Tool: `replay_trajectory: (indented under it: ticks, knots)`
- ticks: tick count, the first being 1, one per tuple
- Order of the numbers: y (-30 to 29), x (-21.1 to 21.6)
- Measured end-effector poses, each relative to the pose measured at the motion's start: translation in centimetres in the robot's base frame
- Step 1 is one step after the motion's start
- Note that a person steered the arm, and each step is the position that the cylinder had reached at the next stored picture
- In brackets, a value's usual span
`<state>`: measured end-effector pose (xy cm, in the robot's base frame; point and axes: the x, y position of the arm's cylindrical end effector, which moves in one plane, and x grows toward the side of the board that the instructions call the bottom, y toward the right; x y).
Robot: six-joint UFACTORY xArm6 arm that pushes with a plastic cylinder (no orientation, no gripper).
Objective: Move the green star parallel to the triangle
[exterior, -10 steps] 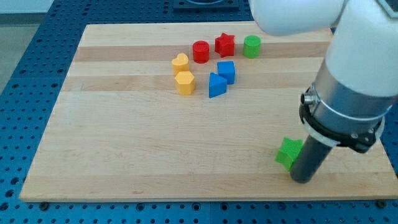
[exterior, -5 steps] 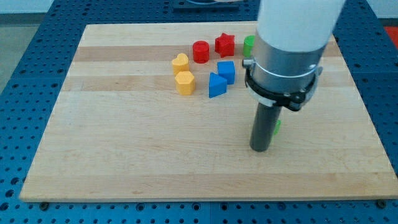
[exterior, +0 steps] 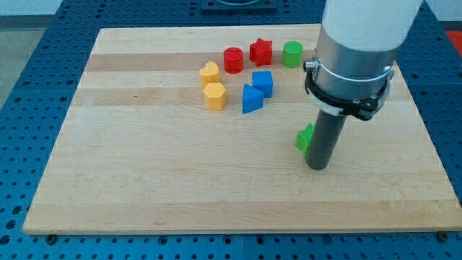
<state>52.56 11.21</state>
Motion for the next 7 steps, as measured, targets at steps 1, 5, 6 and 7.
replay_trajectory:
  ticks: [1,5,6,7]
  knots:
    - [-0.2,-1.2]
    - [-5.7,-6.6]
    - [-4.4,-6.6]
    - [-3.4,-6.6]
